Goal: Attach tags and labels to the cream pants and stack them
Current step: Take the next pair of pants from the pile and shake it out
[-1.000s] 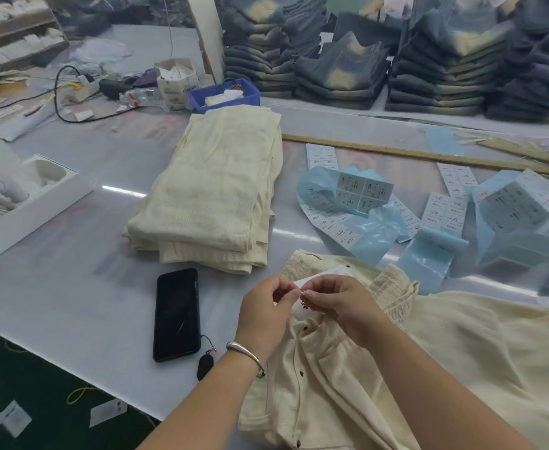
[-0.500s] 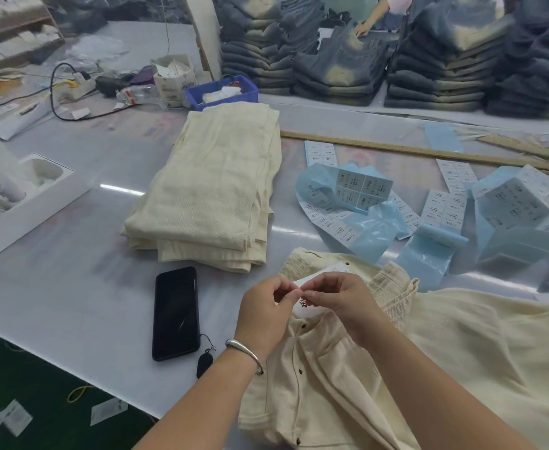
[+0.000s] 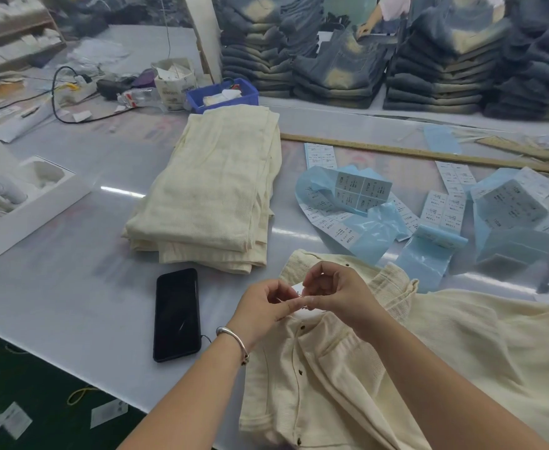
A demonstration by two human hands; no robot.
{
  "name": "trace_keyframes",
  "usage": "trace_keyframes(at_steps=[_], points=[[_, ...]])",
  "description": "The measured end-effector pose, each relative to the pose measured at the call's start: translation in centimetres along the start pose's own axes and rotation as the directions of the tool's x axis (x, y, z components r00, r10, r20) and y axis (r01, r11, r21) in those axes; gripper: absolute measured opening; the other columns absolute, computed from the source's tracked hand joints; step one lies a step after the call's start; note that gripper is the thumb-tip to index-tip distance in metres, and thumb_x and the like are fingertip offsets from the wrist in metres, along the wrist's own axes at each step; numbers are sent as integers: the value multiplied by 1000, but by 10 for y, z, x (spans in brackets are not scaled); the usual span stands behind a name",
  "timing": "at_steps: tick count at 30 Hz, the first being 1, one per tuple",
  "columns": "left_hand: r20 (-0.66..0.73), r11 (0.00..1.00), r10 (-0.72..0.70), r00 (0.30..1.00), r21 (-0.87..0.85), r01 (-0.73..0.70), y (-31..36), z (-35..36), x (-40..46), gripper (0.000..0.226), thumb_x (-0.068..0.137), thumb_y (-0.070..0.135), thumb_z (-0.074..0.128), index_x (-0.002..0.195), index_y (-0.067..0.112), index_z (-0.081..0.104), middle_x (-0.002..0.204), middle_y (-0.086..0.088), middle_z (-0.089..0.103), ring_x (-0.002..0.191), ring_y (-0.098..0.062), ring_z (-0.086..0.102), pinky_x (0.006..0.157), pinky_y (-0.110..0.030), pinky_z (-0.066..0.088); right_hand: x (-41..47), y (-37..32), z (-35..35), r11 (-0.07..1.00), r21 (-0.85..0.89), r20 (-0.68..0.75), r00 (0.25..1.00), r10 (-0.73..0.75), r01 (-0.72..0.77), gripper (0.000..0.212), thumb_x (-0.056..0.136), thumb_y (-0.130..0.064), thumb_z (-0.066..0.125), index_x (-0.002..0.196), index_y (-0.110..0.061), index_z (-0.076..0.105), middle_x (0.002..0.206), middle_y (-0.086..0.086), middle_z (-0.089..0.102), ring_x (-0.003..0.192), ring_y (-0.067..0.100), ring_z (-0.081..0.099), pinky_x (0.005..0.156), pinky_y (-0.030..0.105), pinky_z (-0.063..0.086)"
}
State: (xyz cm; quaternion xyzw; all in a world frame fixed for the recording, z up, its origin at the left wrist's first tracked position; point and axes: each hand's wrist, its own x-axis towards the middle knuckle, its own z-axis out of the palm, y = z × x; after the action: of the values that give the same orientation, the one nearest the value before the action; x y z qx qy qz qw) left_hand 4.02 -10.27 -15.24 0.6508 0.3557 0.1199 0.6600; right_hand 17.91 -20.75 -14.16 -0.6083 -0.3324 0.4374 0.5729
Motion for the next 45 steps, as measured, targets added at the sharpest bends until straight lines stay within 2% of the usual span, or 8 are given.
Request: trace_keyframes(at_steps=[5,9,14,21,30,32,39,45], points=[[-68,972,11,998,237,5,-7,2,5,31,65,37,88,83,21,68,79,12,61,62,-1,47,60,-12,41,-4,1,-1,991,-128,-16,999,48,-50,27,71,5,79,90,2,60,71,15,67,64,23,62,70,35,54],[-147,768,228,963,635,-85,0,8,8,45,72,46,79,107,28,59,112,8,53,106,-11,46,91,-23,40,-17,1,-9,972,-228,-165,986,23,-61,24,82,1,70,100,-13,63,80,10,73,72,23,69,82,40,54],[191,513,572,798,676,-529,30,56,4,47,81,40,66,120,15,60,123,3,58,118,-15,46,102,-27,34,-57,-4,-46,976,-207,-463,886,-35,-70,14,85,5,63,92,-7,67,72,9,70,65,19,66,65,22,51],[722,267,348,598,535,-801,61,165,28,36,92,26,60,124,12,60,127,-5,60,119,-22,51,101,-31,37,-154,10,-85,949,-198,-760,650,11,-247,16,83,8,60,81,-6,66,64,10,67,54,16,60,57,21,49],[415,-513,-294,861,692,-509,75,204,52,19,74,26,77,76,21,59,88,7,69,92,-20,68,68,-30,46,-223,48,-92,810,-158,-777,577,252,-565,14,81,-10,62,76,-22,62,71,-1,65,60,11,59,61,27,48],[406,-485,-310,860,710,-511,75,207,58,22,77,31,75,73,21,55,69,7,63,92,-18,70,68,-29,47,-223,54,-93,752,-201,-748,594,296,-628,9,81,-15,63,79,-23,61,78,-5,61,72,13,58,67,27,48],[574,119,-54,817,816,-565,42,217,77,31,98,29,39,118,10,52,124,-13,55,113,-31,53,93,-40,41,-206,53,-98,619,-348,-685,642,345,-704,30,81,-28,63,107,-14,54,104,1,62,98,21,59,86,32,46],[539,53,-72,839,842,-536,35,191,84,61,73,84,36,90,29,57,104,3,66,100,-23,60,73,-33,37,-205,53,-106,567,-384,-682,638,357,-729,35,80,-28,62,112,-18,51,112,1,60,104,21,57,88,31,46]])
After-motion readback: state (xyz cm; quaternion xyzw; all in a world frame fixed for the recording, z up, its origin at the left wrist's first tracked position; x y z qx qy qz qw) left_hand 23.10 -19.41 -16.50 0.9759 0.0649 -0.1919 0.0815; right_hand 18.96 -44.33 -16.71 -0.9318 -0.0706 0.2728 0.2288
